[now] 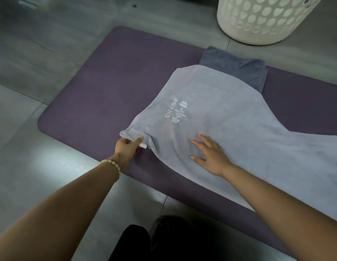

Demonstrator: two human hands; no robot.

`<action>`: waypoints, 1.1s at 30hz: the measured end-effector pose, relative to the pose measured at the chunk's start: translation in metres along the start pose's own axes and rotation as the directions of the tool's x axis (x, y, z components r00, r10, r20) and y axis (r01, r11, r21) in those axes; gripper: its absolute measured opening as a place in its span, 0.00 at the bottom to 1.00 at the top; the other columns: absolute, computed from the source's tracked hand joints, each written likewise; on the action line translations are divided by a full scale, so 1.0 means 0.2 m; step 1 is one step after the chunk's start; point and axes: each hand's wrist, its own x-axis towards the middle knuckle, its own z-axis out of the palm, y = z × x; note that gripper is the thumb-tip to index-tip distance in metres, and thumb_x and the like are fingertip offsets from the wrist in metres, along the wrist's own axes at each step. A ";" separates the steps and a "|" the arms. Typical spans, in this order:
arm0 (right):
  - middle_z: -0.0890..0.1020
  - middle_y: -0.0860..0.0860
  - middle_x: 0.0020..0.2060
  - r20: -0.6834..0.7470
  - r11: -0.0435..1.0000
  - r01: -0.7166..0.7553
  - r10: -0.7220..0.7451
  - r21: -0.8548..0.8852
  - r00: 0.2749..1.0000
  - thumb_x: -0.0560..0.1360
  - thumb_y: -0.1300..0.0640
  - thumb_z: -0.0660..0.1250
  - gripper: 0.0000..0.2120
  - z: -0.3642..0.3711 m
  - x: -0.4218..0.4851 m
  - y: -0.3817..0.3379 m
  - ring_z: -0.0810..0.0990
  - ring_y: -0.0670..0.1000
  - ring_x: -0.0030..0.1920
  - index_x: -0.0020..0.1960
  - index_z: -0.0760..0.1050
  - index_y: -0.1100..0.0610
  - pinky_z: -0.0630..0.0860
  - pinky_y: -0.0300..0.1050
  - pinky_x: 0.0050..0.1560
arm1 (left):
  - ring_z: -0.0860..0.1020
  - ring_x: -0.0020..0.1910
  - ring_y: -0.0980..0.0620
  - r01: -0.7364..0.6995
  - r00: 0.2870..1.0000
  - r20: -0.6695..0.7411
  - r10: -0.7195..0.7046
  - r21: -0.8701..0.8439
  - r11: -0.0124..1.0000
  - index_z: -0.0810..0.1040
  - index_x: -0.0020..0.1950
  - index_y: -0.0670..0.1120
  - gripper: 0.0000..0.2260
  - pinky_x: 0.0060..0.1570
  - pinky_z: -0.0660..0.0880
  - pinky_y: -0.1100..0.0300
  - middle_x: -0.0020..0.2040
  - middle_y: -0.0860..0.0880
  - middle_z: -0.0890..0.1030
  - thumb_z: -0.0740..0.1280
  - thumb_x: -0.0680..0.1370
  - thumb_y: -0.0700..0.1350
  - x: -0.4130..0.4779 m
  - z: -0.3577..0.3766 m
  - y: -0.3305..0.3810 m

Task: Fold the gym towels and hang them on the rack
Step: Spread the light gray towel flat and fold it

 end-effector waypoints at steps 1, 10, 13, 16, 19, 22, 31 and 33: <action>0.47 0.46 0.78 -0.007 1.000 -0.003 0.003 0.004 1.000 0.79 0.41 0.58 0.30 -0.01 -0.01 0.00 0.44 0.49 0.77 0.77 0.53 0.45 0.43 0.44 0.75 | 0.79 0.45 0.49 -0.026 1.000 -0.017 0.026 0.007 1.000 0.77 0.55 0.42 0.11 0.54 0.78 0.53 0.47 0.47 0.80 0.70 0.76 0.45 0.01 0.00 0.03; 0.54 0.46 0.77 -0.079 0.988 -0.124 0.131 0.087 0.988 0.79 0.44 0.59 0.28 -0.28 -0.32 0.33 0.54 0.48 0.76 0.76 0.57 0.48 0.51 0.41 0.74 | 0.80 0.36 0.52 -0.274 0.920 0.287 0.267 -0.014 0.962 0.76 0.52 0.37 0.14 0.32 0.80 0.61 0.40 0.45 0.80 0.65 0.79 0.49 -0.31 0.43 0.32; 0.53 0.46 0.77 -0.083 0.973 -0.229 0.231 0.038 0.969 0.79 0.44 0.58 0.27 -0.38 -0.57 0.56 0.53 0.48 0.76 0.76 0.56 0.48 0.53 0.43 0.73 | 0.80 0.28 0.54 -0.285 0.849 0.453 0.272 -0.041 0.958 0.74 0.46 0.37 0.12 0.29 0.80 0.60 0.35 0.44 0.77 0.63 0.81 0.46 -0.51 0.69 0.41; 0.55 0.45 0.77 -0.123 0.923 -0.359 0.376 0.140 0.918 0.80 0.46 0.59 0.26 -0.41 -0.81 0.79 0.56 0.48 0.76 0.76 0.57 0.47 0.55 0.45 0.73 | 0.82 0.36 0.49 -0.347 0.755 0.588 0.290 -0.017 0.938 0.75 0.48 0.34 0.14 0.40 0.82 0.53 0.39 0.42 0.80 0.65 0.80 0.46 -0.69 0.94 0.47; 0.56 0.47 0.76 -0.151 0.858 -0.447 0.492 0.253 0.858 0.80 0.49 0.61 0.26 -0.36 -1.03 1.00 0.58 0.49 0.75 0.76 0.58 0.49 0.57 0.45 0.73 | 0.81 0.36 0.50 -0.320 0.692 0.662 0.287 -0.076 0.945 0.76 0.50 0.34 0.11 0.37 0.82 0.56 0.39 0.43 0.80 0.67 0.78 0.44 -0.85 1.15 0.49; 0.56 0.48 0.76 -0.147 0.802 -0.501 0.566 0.326 0.811 0.79 0.49 0.62 0.27 -0.30 -1.20 1.16 0.57 0.50 0.75 0.75 0.59 0.49 0.56 0.44 0.73 | 0.81 0.36 0.55 -0.346 0.625 0.732 0.271 -0.052 0.937 0.78 0.47 0.40 0.08 0.38 0.80 0.62 0.37 0.49 0.81 0.68 0.78 0.44 -1.01 1.35 0.47; 0.64 0.49 0.74 -0.306 0.755 -0.489 0.636 0.437 0.709 0.78 0.50 0.64 0.23 -0.12 -1.59 1.46 0.64 0.50 0.72 0.72 0.66 0.50 0.60 0.40 0.70 | 0.81 0.42 0.61 -0.325 0.355 0.917 0.181 -0.061 0.944 0.78 0.53 0.47 0.05 0.45 0.78 0.67 0.42 0.57 0.82 0.67 0.78 0.43 -1.55 1.96 0.31; 0.67 0.52 0.72 -0.376 0.768 -0.501 0.635 0.399 0.675 0.78 0.52 0.64 0.22 -0.11 -1.68 1.52 0.66 0.52 0.71 0.71 0.68 0.52 0.57 0.37 0.69 | 0.81 0.44 0.60 -0.333 0.362 0.920 0.150 -0.022 0.943 0.76 0.55 0.48 0.07 0.46 0.78 0.66 0.45 0.56 0.82 0.68 0.78 0.43 -1.59 2.04 0.21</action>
